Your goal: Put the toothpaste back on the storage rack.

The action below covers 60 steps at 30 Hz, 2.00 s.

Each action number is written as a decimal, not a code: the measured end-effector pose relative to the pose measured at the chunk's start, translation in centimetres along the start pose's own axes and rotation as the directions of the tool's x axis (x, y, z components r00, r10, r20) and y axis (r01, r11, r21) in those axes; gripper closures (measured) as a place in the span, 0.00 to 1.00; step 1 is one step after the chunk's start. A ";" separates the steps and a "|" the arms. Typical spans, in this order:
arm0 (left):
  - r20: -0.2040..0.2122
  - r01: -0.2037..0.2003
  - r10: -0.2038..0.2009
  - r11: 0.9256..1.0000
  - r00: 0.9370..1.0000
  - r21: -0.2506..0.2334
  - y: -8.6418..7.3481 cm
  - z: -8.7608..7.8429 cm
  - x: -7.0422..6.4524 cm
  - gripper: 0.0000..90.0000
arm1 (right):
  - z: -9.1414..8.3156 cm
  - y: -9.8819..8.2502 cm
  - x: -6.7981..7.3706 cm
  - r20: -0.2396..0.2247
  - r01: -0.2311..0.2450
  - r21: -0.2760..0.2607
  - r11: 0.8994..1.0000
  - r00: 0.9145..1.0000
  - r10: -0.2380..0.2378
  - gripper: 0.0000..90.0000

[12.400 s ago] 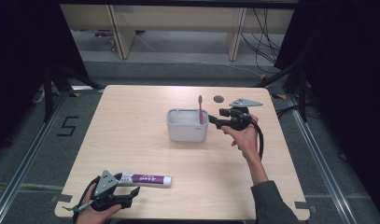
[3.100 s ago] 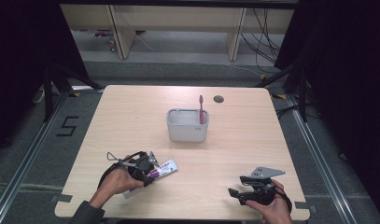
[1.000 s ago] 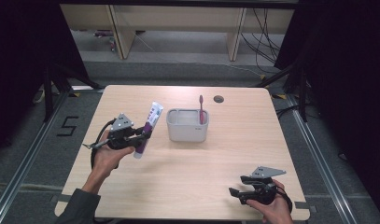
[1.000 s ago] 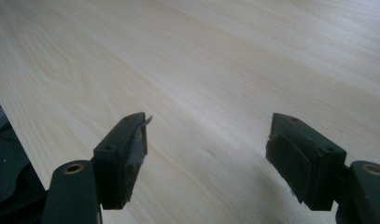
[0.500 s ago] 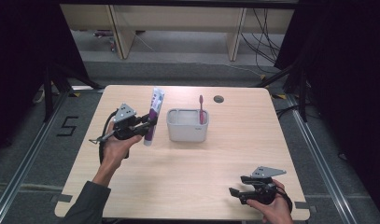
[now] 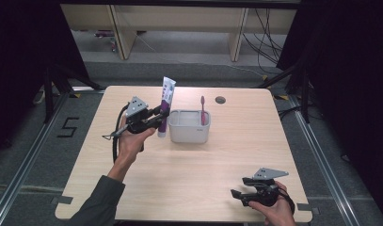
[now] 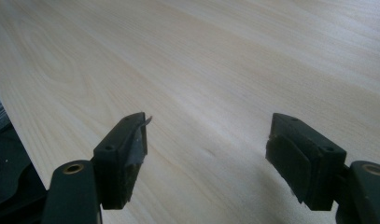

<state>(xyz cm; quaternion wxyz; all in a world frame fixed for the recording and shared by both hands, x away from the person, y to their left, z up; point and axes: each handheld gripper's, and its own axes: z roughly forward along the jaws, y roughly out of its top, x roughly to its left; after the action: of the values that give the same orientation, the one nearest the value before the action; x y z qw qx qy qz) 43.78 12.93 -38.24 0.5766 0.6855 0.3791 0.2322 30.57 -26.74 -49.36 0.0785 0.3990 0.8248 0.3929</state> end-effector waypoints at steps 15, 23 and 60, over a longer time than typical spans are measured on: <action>0.012 0.011 -0.011 1.000 1.000 -0.020 1.5 2.8 -1.6 0.78 | 0.1 0.0 0.1 -0.014 -0.012 -0.002 1.000 1.000 0.012 0.33; 0.013 -0.005 0.006 0.999 1.000 -0.038 2.2 4.3 -2.4 0.78 | 0.1 0.0 0.2 -0.023 -0.021 0.001 1.000 1.000 0.021 0.33; -0.022 0.012 -0.013 0.999 1.000 -0.034 0.5 9.3 -2.2 0.78 | 0.2 0.0 0.2 -0.035 -0.010 0.007 1.000 0.999 0.011 0.33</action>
<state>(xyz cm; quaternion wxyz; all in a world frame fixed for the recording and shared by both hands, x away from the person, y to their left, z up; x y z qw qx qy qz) 49.62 5.50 -39.57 0.5853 0.6707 0.3857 0.2424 30.51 -26.48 -49.40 0.0608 0.3968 0.8252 0.3974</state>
